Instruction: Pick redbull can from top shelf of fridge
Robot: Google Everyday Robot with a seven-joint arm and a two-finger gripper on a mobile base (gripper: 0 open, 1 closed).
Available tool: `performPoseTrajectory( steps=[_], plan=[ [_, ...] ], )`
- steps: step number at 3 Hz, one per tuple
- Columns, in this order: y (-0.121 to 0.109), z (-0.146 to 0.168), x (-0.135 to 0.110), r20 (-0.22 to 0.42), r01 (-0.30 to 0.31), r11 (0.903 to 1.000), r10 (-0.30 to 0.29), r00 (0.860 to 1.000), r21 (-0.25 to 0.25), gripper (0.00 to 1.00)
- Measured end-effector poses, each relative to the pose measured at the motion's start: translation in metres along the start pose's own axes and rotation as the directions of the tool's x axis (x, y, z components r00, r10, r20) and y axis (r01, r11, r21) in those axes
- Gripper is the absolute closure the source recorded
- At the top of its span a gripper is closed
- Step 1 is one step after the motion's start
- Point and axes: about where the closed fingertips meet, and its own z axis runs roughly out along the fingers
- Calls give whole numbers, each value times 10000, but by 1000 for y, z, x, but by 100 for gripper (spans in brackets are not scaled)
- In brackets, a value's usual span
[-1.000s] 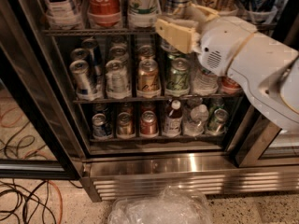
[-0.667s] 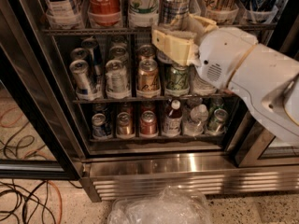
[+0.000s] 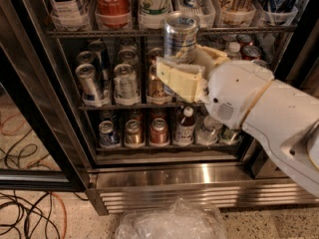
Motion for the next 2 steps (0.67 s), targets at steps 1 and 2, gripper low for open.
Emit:
performPoseTrajectory(
  steps=[1,2],
  plan=[
    [14,-13,8,-253,-122,9999,123,9996,31,100],
    [35,-35,19,-820,-346,9994,347,9960,28,100]
  ],
)
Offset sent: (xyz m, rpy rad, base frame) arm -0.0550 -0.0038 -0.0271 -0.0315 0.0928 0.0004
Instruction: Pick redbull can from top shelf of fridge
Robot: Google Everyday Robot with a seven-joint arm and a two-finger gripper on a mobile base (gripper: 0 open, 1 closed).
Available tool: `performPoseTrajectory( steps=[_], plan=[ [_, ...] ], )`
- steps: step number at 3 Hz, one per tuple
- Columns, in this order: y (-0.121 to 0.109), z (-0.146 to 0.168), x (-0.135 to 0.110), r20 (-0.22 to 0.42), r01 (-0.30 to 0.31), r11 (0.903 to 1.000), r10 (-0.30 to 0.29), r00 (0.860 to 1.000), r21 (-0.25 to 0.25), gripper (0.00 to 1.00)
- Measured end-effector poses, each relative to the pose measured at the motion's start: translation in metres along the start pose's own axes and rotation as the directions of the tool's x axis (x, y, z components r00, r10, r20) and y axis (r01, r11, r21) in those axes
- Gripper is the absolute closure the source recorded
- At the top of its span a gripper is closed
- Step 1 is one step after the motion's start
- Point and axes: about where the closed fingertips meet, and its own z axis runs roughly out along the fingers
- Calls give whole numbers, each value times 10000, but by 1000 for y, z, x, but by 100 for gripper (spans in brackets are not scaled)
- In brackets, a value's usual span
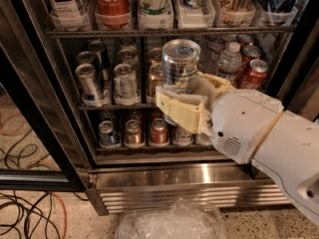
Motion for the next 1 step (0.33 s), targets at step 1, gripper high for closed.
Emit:
performPoseTrajectory(
  steps=[1],
  plan=[
    [0,0,0,0,0,10000,0,10000,0,100]
  ],
)
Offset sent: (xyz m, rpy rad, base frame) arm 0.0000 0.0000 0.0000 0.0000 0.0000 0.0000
